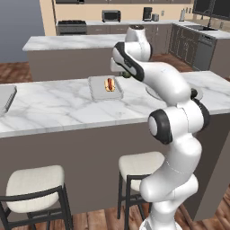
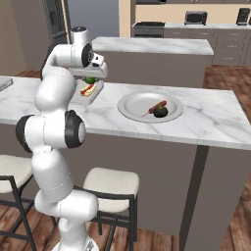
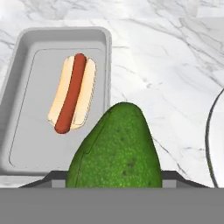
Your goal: Place one cooked food and one vegetable from the large plate to each tupperware container.
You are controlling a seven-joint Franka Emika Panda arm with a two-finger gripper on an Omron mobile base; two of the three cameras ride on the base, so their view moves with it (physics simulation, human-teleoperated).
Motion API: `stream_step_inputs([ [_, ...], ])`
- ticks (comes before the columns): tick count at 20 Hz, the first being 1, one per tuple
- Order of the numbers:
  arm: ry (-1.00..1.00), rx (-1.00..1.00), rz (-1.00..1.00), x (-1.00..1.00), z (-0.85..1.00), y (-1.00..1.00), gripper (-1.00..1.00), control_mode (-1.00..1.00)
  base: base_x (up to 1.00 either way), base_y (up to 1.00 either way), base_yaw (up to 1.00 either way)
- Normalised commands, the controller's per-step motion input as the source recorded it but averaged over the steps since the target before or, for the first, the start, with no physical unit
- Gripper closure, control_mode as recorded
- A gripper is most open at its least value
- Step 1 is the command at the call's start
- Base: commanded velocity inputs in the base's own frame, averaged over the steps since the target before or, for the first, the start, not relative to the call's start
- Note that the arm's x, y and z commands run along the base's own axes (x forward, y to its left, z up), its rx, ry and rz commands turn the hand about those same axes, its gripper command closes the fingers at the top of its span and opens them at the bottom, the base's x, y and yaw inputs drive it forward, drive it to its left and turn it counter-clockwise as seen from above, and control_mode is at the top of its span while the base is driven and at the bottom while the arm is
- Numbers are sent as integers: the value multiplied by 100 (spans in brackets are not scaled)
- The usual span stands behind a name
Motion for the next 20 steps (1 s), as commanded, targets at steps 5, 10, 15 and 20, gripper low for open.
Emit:
stream_step_inputs([
  [5, 5, -3, 17, 0, -13, 100, 100, -100, 0, 0, 0],
  [10, 0, 0, 12, 5, 0, 52, 100, -100, 0, 0, 0],
  [15, 0, 0, 0, 17, -7, -2, 100, -100, 0, 0, 0],
  [20, 2, 0, 0, 15, -17, -3, 100, -100, 0, 0, 0],
])
